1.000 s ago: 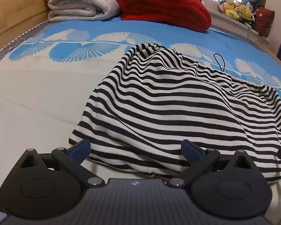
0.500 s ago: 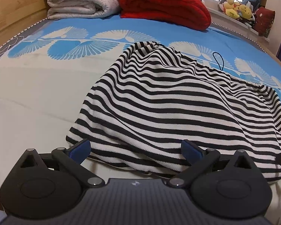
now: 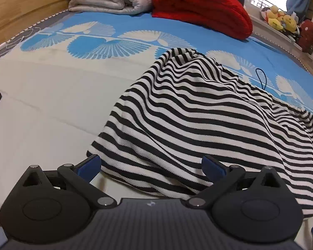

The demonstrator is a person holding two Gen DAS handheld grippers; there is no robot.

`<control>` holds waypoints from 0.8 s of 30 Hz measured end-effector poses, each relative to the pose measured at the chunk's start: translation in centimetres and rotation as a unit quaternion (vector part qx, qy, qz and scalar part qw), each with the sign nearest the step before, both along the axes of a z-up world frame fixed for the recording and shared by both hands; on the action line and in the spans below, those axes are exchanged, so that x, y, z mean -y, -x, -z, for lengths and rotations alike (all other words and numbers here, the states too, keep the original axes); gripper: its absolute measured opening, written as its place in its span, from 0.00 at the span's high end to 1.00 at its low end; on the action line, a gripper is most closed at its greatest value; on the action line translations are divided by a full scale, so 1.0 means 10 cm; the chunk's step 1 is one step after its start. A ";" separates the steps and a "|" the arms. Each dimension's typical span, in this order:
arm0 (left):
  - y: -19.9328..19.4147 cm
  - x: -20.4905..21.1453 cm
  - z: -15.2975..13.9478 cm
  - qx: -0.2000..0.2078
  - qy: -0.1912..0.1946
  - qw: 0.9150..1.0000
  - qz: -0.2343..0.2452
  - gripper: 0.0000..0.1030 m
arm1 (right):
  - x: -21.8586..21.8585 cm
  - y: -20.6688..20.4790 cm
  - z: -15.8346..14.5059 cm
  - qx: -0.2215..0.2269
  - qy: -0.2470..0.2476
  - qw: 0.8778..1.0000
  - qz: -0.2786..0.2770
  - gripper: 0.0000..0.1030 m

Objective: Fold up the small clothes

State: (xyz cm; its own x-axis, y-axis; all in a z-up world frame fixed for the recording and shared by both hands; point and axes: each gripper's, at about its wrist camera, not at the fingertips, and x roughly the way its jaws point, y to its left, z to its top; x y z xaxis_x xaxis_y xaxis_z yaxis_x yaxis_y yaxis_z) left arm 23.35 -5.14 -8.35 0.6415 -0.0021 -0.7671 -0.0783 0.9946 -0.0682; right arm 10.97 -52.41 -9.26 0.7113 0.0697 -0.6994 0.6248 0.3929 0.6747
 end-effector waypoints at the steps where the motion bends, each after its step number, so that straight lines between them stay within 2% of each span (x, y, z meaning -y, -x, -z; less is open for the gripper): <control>1: 0.00 -0.01 0.00 0.000 -0.001 1.000 -0.004 0.01 | 0.03 0.00 0.01 0.006 -0.012 1.000 0.013 0.08; 5: -0.03 -0.11 -0.01 -0.006 0.005 0.999 -0.032 0.01 | 0.27 -0.21 0.09 0.016 -0.066 0.996 0.064 0.08; 8: -0.09 -0.21 0.01 -0.016 0.013 0.998 -0.055 0.01 | 0.39 -0.38 0.24 0.030 -0.132 0.985 0.111 0.02; 10: -0.13 -0.30 0.04 -0.027 0.023 0.997 -0.070 0.01 | 0.39 -0.51 0.26 0.048 -0.129 0.983 0.119 0.02; 11: -0.15 -0.35 0.06 -0.034 0.032 0.996 -0.078 0.01 | 0.35 -0.59 0.25 0.050 -0.110 0.987 0.105 0.24; 12: -0.17 -0.39 0.09 -0.041 0.041 0.995 -0.086 0.01 | 0.31 -0.68 0.25 0.038 -0.084 0.992 0.081 0.73; 15: -0.21 -0.51 0.14 -0.057 0.058 0.991 -0.107 0.01 | 0.30 -0.65 0.25 0.045 -0.067 0.992 0.099 0.77; 19: -0.23 -0.57 0.15 -0.057 0.049 0.990 -0.120 0.01 | 0.49 -0.51 0.05 0.054 -0.042 0.989 0.134 0.81; 22: -0.25 -0.55 0.17 -0.064 0.056 0.991 -0.106 0.00 | 0.60 -0.42 0.03 0.035 -0.010 0.986 0.162 0.81; 24: -0.24 -0.53 0.19 -0.067 0.049 0.991 -0.105 0.00 | 0.65 -0.42 0.13 0.011 -0.009 0.985 0.170 0.81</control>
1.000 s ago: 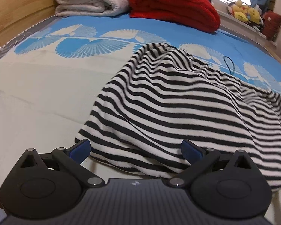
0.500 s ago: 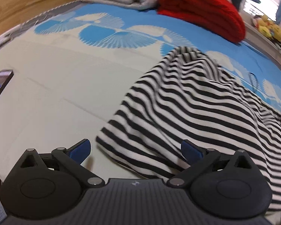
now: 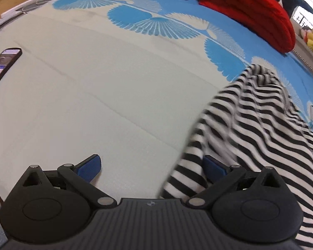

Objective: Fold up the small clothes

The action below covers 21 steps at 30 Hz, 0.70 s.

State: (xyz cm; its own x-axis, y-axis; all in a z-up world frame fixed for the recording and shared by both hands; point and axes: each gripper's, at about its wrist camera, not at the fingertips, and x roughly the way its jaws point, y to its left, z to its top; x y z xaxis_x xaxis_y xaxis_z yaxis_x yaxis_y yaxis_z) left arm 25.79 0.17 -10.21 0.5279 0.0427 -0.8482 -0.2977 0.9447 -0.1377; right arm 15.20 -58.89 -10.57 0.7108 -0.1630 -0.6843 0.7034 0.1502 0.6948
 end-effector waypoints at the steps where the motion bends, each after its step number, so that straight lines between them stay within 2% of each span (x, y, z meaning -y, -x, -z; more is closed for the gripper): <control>1: 0.00 0.00 0.00 0.000 0.000 1.000 0.002 0.00 | -0.02 0.04 0.01 -0.004 -0.001 1.000 -0.002 0.81; 3: -0.01 -0.03 -0.01 -0.003 0.010 1.000 -0.001 0.00 | -0.07 0.00 -0.06 -0.013 0.023 1.000 -0.013 0.81; 4: -0.01 -0.04 -0.02 -0.003 0.012 1.000 -0.003 0.00 | -0.12 -0.07 -0.16 -0.021 0.052 0.998 -0.026 0.81; 6: -0.02 -0.07 0.00 -0.008 0.017 1.000 -0.004 0.00 | -0.30 -0.23 -0.46 -0.029 0.139 0.988 -0.059 0.81; 8: -0.03 -0.09 0.03 -0.018 0.026 1.000 -0.003 0.00 | -0.68 -0.44 -0.88 -0.023 0.259 0.959 -0.111 0.81; 9: -0.02 -0.12 0.05 -0.019 0.030 0.999 -0.006 0.00 | -0.95 -0.56 -1.10 -0.013 0.326 0.934 -0.145 0.81; 11: -0.01 -0.18 0.04 -0.018 0.034 0.999 -0.009 0.00 | -1.61 -0.74 -1.42 0.013 0.449 0.866 -0.218 0.81; 12: -0.01 -0.21 0.02 -0.017 0.037 0.999 -0.011 0.00 | -2.03 -0.80 -1.52 0.031 0.512 0.816 -0.265 0.81; 14: -0.01 -0.30 -0.02 -0.010 0.040 0.999 -0.022 0.00 | -2.75 -0.78 -1.52 0.064 0.604 0.711 -0.355 0.81; 16: -0.01 -0.41 -0.07 0.000 0.042 0.998 -0.039 0.00 | -3.44 -0.66 -1.26 0.092 0.659 0.581 -0.468 0.81; 18: -0.02 -0.55 -0.11 0.006 0.056 0.997 -0.057 0.00 | -3.91 -0.55 -0.83 0.080 0.670 0.491 -0.550 0.80; 19: -0.02 -0.61 -0.12 0.007 0.061 0.996 -0.065 0.00 | -4.09 -0.50 -0.61 0.065 0.669 0.458 -0.582 0.80; 20: -0.01 -0.65 -0.13 0.008 0.063 0.996 -0.070 0.00 | -4.20 -0.46 -0.42 0.052 0.667 0.437 -0.600 0.80; 21: -0.02 -0.68 -0.14 0.008 0.065 0.995 -0.073 0.00 | -4.27 -0.43 -0.30 0.045 0.668 0.432 -0.604 0.80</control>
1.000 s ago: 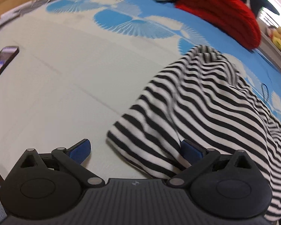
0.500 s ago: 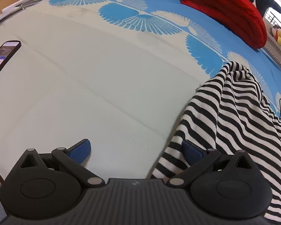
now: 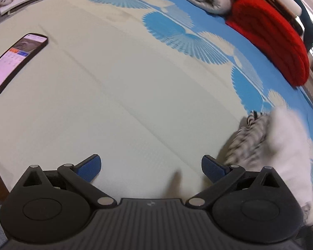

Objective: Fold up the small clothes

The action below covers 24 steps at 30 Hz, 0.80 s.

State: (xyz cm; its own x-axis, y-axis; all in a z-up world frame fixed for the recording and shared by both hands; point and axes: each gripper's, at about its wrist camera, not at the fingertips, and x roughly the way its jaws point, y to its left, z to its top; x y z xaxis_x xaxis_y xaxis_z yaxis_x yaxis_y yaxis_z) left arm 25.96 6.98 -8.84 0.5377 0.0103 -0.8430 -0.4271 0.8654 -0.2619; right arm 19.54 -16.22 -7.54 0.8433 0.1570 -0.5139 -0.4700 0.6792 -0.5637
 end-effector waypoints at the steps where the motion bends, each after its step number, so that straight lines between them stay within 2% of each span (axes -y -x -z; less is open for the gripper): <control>1: 0.00 -0.02 0.00 0.001 0.002 1.000 -0.001 0.00 | -0.05 0.04 0.07 0.006 0.000 1.000 0.008 0.80; 3: 0.01 -0.05 0.00 0.001 0.003 1.000 0.000 0.00 | -0.03 0.03 0.01 0.002 -0.027 0.999 0.023 0.80; 5: 0.00 -0.07 0.01 -0.001 0.005 1.000 0.004 0.00 | 0.08 -0.01 -0.17 -0.003 -0.072 0.997 0.036 0.80; 8: 0.01 -0.09 0.02 -0.002 0.010 1.000 0.003 0.00 | 0.17 0.02 -0.48 0.019 -0.115 0.993 0.030 0.81; 10: 0.02 -0.09 0.02 0.000 0.012 1.000 0.005 0.00 | 0.18 0.13 -0.60 0.025 -0.114 0.993 0.006 0.81; 11: 0.02 -0.08 0.02 0.001 0.011 1.000 0.007 0.00 | 0.15 0.14 -0.57 0.017 -0.107 0.994 -0.004 0.81; 14: 0.01 -0.06 0.04 -0.002 0.003 1.000 0.009 0.00 | 0.02 0.14 -0.21 -0.022 -0.059 0.998 -0.014 0.79; 16: 0.01 -0.05 0.05 -0.004 0.004 1.000 0.007 0.00 | -0.06 0.11 0.00 -0.041 -0.036 0.998 -0.007 0.71; 17: 0.01 -0.05 0.05 -0.004 0.005 1.000 0.008 0.00 | -0.08 0.15 -0.01 -0.031 -0.045 0.998 -0.002 0.66; 20: 0.04 -0.01 0.02 0.006 0.006 1.000 0.019 0.00 | 0.01 0.30 -0.27 -0.055 -0.122 0.991 -0.023 0.29; 22: 0.05 0.04 -0.03 0.018 0.006 0.999 0.042 0.00 | 0.20 0.45 -0.54 -0.047 -0.176 0.983 -0.028 0.25; 24: 0.07 0.14 -0.13 0.046 0.011 0.995 0.091 0.00 | 0.48 0.50 -0.75 -0.029 -0.210 0.977 0.014 0.25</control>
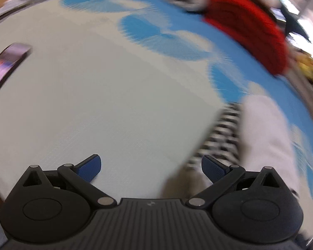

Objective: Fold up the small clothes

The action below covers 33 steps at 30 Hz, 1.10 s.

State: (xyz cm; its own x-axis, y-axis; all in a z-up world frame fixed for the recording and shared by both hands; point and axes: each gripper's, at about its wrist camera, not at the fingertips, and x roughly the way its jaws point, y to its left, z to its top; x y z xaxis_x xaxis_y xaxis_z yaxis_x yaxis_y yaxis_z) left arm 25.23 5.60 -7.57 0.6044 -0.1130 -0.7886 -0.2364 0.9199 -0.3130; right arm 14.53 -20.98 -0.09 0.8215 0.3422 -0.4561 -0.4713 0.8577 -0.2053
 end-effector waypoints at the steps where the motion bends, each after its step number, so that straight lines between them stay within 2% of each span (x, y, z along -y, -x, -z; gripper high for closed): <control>1: 0.03 0.06 -0.06 0.019 -0.001 1.000 0.024 0.00 | 0.19 0.02 -0.09 0.002 -0.026 0.999 0.035 0.25; 2: 0.08 0.14 -0.13 0.046 -0.008 0.998 0.051 0.00 | 0.37 0.02 -0.15 -0.002 -0.052 0.996 0.067 0.26; 4: 0.16 0.28 -0.23 0.085 -0.021 0.991 0.102 0.00 | 0.66 0.00 -0.20 -0.011 -0.078 0.989 0.123 0.38; 5: 0.19 0.36 -0.24 0.094 -0.020 0.987 0.125 0.00 | 0.77 -0.01 -0.18 -0.021 -0.078 0.987 0.140 0.52; 6: 0.20 0.43 -0.24 0.097 -0.015 0.984 0.146 0.00 | 0.82 -0.02 -0.13 -0.033 -0.073 0.986 0.149 0.64; 8: 0.19 0.57 -0.14 0.076 -0.003 0.980 0.184 0.00 | 0.85 -0.05 0.03 -0.066 -0.066 0.983 0.155 0.74; 9: 0.17 0.63 -0.06 0.059 -0.017 0.979 0.192 0.00 | 0.83 -0.10 0.15 -0.090 -0.062 0.983 0.145 0.80; 11: 0.12 0.77 0.20 0.007 -0.100 0.977 0.187 0.00 | 0.73 0.02 0.39 -0.117 -0.034 0.985 0.126 0.80; 12: 0.11 0.78 0.33 -0.016 -0.111 0.977 0.182 0.00 | 0.67 0.10 0.51 -0.129 -0.016 0.986 0.107 0.80; 14: 0.18 0.69 0.43 -0.027 -0.079 0.982 0.167 0.00 | 0.59 0.19 0.62 -0.147 0.006 0.986 0.074 0.81; 17: 0.28 0.63 0.43 -0.026 -0.081 0.981 0.174 0.00 | 0.64 0.23 0.65 -0.181 -0.010 0.981 0.062 0.82; 20: 0.31 0.65 0.46 -0.031 -0.081 0.981 0.175 0.00 | 0.74 0.29 0.35 -0.159 -0.057 0.984 0.053 0.82; 23: 0.30 0.71 0.46 -0.029 -0.087 0.980 0.179 0.00 | 0.85 0.29 0.05 -0.102 -0.085 0.987 0.090 0.82; 24: 0.31 0.73 0.47 -0.029 -0.090 0.979 0.182 0.00 | 0.89 0.25 0.03 -0.091 -0.077 0.987 0.108 0.82; 25: 0.30 0.72 0.47 -0.030 -0.092 0.978 0.187 0.00 | 0.92 0.13 0.08 -0.094 -0.049 0.987 0.123 0.82; 26: 0.32 0.70 0.47 -0.032 -0.093 0.976 0.194 0.00 | 0.92 0.06 0.19 -0.113 -0.025 0.986 0.123 0.80; 27: 0.32 0.70 0.47 -0.036 -0.090 0.975 0.199 0.00 | 0.92 0.01 0.33 -0.141 -0.003 0.983 0.115 0.79; 28: 0.32 0.68 0.45 -0.039 -0.078 0.975 0.204 0.01 | 0.90 0.04 0.45 -0.138 0.018 0.984 0.110 0.79; 30: 0.30 0.53 0.33 -0.028 -0.020 0.976 0.216 0.02 | 0.86 0.10 0.49 -0.112 0.035 0.988 0.103 0.77; 33: 0.22 0.33 0.05 0.020 0.047 0.978 0.203 0.02 | 0.93 0.09 0.41 -0.132 -0.036 0.985 0.105 0.77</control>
